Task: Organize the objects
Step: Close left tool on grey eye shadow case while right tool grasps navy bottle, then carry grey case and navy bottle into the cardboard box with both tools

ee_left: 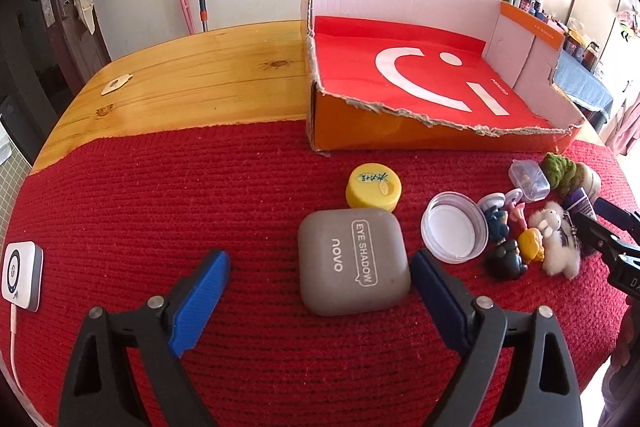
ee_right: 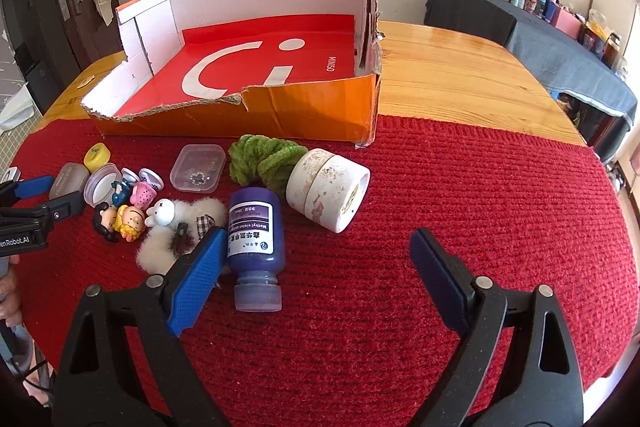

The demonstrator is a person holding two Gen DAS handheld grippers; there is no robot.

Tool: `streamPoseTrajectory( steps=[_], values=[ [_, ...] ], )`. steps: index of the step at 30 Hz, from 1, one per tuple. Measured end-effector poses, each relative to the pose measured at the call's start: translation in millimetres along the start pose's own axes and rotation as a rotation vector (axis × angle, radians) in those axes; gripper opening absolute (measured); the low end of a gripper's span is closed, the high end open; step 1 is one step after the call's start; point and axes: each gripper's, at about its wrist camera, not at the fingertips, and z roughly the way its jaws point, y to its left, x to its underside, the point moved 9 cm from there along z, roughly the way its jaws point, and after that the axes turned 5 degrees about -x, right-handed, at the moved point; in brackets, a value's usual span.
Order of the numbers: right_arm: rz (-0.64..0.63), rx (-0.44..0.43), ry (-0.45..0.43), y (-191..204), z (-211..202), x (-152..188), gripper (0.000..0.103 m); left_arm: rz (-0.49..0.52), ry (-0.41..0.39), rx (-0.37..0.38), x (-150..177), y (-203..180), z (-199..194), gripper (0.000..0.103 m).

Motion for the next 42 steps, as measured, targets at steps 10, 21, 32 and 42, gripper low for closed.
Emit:
streamPoseTrajectory(
  steps=[10, 21, 32, 42],
  values=[
    [-0.016, 0.001, -0.025, 11.2, 1.6, 3.5, 0.048, -0.027, -0.066, 0.055, 1.3, -4.3, -11.1, 0.053],
    [-0.015, -0.050, -0.108, 25.1, -27.0, -1.0, 0.026, -0.012, -0.140, 0.095, -2.5, -12.1, -42.4, 0.052],
    [-0.025, -0.085, -0.150, 34.2, -48.2, -21.1, 0.026, 0.014, -0.212, 0.099, -17.4, -16.7, -75.5, 0.052],
    [-0.033, -0.116, -0.181, 34.6, -54.4, -66.9, 0.026, 0.044, -0.257, 0.119, -61.9, -24.3, -86.9, 0.052]
  ],
)
